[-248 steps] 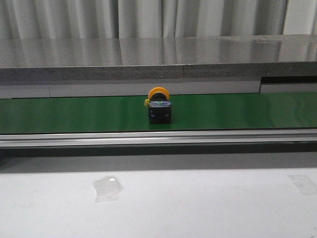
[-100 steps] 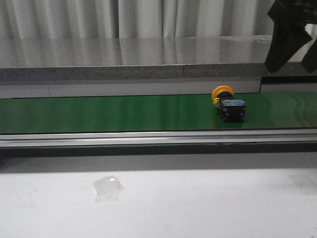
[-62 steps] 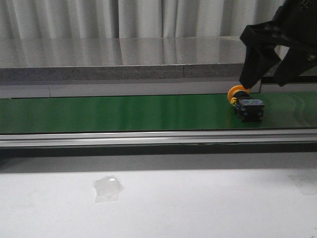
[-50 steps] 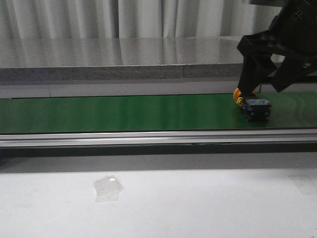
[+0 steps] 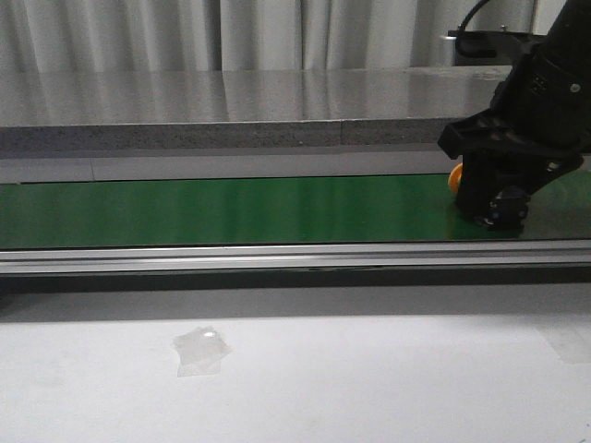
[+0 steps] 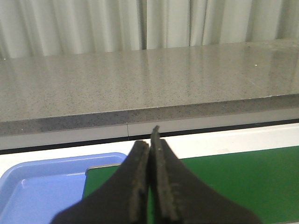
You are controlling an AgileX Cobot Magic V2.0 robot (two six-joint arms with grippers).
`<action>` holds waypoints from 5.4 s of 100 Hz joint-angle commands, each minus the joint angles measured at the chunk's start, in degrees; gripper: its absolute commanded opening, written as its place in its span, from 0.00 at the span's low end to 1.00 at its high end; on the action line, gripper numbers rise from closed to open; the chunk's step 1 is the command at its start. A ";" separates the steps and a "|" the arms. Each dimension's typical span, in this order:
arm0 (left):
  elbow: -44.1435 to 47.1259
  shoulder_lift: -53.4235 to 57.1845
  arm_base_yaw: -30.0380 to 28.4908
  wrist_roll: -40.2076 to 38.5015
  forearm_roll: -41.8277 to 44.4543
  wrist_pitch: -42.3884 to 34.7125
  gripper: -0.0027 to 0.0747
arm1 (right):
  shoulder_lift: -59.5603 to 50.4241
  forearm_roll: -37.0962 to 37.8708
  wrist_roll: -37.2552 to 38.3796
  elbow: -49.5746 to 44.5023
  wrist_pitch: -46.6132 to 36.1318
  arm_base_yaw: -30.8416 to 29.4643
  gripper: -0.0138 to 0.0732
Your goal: Move button from left to right
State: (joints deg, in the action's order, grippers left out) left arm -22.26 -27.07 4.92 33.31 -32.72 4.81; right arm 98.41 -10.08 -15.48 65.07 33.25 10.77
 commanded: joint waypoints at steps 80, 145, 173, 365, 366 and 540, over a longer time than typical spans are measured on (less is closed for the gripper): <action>-1.65 -0.17 0.46 -0.11 -0.72 -4.04 0.01 | -3.83 6.42 -4.27 17.23 8.26 -21.78 0.34; -1.65 -0.17 0.46 -0.11 -0.72 -4.04 0.01 | 4.32 6.23 -15.73 17.23 3.25 -33.95 0.34; -1.65 -0.17 0.46 -0.11 -0.72 -4.04 0.01 | 9.78 6.64 -15.73 17.23 3.17 -33.95 0.34; -1.65 -0.17 0.46 -0.11 -0.72 -4.04 0.01 | 4.35 1.10 -15.55 17.23 -2.25 -34.90 0.67; -1.65 -0.17 0.46 -0.11 -0.72 -4.04 0.01 | 3.99 0.65 -15.55 17.23 -2.39 -34.90 0.67; -1.65 -0.17 0.46 -0.11 -0.72 -4.04 0.01 | -67.43 -15.36 -15.70 -33.41 -20.71 -12.55 0.67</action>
State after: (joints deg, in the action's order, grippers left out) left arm -22.26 -27.07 4.92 33.31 -32.77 4.81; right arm 36.04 -24.14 -30.60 32.27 13.91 -1.71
